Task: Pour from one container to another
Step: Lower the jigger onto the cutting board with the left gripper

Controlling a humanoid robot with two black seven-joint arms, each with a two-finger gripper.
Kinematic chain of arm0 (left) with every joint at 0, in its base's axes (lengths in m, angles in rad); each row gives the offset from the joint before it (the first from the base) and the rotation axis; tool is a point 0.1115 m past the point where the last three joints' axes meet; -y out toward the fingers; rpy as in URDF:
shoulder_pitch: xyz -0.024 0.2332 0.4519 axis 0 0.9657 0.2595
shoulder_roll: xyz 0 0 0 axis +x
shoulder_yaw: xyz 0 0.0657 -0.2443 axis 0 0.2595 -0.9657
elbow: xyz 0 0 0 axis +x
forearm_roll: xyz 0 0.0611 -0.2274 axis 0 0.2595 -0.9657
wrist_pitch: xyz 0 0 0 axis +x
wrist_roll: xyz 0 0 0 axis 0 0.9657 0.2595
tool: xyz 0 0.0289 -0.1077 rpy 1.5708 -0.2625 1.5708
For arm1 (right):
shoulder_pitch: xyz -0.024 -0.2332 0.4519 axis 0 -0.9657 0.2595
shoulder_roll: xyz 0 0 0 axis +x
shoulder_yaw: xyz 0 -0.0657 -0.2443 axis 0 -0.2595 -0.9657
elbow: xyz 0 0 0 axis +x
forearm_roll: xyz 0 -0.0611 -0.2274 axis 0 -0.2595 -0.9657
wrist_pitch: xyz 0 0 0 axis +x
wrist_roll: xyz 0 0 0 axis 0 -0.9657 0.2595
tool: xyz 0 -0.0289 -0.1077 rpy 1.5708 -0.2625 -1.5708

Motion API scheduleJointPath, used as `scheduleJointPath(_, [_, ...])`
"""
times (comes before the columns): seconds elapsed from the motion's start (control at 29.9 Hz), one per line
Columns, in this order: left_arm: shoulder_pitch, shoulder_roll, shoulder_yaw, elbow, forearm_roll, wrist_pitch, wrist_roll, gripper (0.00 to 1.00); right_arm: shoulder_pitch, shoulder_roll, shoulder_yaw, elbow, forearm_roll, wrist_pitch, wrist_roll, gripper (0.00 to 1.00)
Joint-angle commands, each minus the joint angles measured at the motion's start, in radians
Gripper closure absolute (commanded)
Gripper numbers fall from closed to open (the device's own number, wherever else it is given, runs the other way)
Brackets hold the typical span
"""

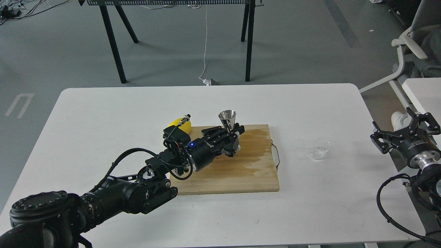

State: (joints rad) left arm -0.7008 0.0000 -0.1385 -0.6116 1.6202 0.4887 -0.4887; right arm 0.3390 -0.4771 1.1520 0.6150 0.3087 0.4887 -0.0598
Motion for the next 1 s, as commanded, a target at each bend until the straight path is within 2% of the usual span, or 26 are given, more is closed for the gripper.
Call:
scheduleJointPath(0.0, [0.001,0.000,0.000,0.007,-0.002,0.000,0.000,0.87,-0.001,0.000,0.000,-0.001,0.000,0.000,0.000,0.01])
scheduleJointPath(0.97, [0.023,0.000,0.037,0.058,0.000,0.000,0.000,0.82,-0.005,0.000,0.000,0.000,0.001,0.000,0.000,0.01])
